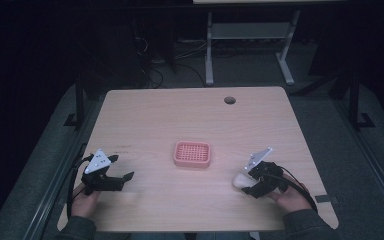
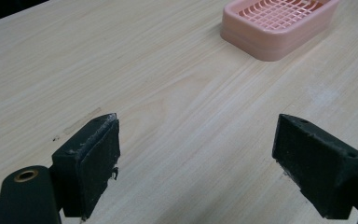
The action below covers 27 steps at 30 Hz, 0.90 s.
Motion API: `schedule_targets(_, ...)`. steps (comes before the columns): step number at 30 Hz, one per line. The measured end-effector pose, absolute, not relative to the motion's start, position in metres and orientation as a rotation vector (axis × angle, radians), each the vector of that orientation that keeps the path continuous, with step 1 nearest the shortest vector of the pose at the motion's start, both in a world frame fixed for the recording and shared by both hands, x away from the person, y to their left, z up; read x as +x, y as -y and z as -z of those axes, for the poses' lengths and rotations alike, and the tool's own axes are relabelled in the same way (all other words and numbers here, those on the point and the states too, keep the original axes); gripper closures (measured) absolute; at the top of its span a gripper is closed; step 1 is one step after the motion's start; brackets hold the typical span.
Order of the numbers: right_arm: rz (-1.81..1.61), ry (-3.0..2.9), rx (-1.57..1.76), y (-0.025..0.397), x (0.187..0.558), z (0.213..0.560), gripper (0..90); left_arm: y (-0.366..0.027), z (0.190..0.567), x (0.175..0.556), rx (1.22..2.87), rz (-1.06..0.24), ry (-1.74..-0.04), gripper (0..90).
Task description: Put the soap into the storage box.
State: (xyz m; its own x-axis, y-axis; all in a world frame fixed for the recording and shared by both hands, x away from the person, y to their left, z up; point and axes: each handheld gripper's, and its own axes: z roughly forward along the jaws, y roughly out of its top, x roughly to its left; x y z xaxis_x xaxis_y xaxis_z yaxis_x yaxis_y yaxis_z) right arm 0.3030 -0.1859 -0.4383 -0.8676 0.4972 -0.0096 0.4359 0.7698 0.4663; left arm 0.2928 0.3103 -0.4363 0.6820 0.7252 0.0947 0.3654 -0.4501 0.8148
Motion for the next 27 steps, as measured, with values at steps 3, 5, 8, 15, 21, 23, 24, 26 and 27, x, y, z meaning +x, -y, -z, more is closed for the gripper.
schedule_targets(3,-0.69,-2.838,0.754,0.1842,0.3033,0.4389,36.4,-0.3105,0.4362,0.2929,2.073,-0.559,-0.836,14.4)
schedule_targets(5,-0.677,-2.844,0.746,0.1829,0.3043,0.4394,36.6,-0.3101,0.4364,0.2925,2.067,-0.554,-0.844,14.4)
schedule_targets(8,-0.662,-2.851,0.739,0.1809,0.3049,0.44,37.2,-0.3101,0.4364,0.2924,2.069,-0.556,-0.842,14.4)
schedule_targets(15,-0.62,-2.867,0.741,0.1779,0.3066,0.4463,39.7,-0.3104,0.4363,0.2925,2.067,-0.556,-0.841,14.4)
schedule_targets(21,-0.601,-2.872,0.737,0.1763,0.3076,0.447,43.6,-0.3101,0.4363,0.2925,2.069,-0.555,-0.843,14.4)
schedule_targets(23,-0.594,-2.871,0.735,0.176,0.3078,0.4466,44.3,-0.3101,0.4363,0.2925,2.069,-0.555,-0.843,14.4)
schedule_targets(24,-0.591,-2.871,0.735,0.1757,0.3078,0.4466,44.4,-0.3102,0.4362,0.2925,2.068,-0.555,-0.843,14.4)
schedule_targets(26,-0.589,-2.871,0.737,0.1754,0.3077,0.4466,44.6,-0.3102,0.4363,0.2925,2.069,-0.556,-0.842,14.4)
schedule_targets(27,-0.588,-2.871,0.738,0.1753,0.3077,0.4468,44.9,-0.3102,0.4363,0.2925,2.069,-0.556,-0.842,14.4)
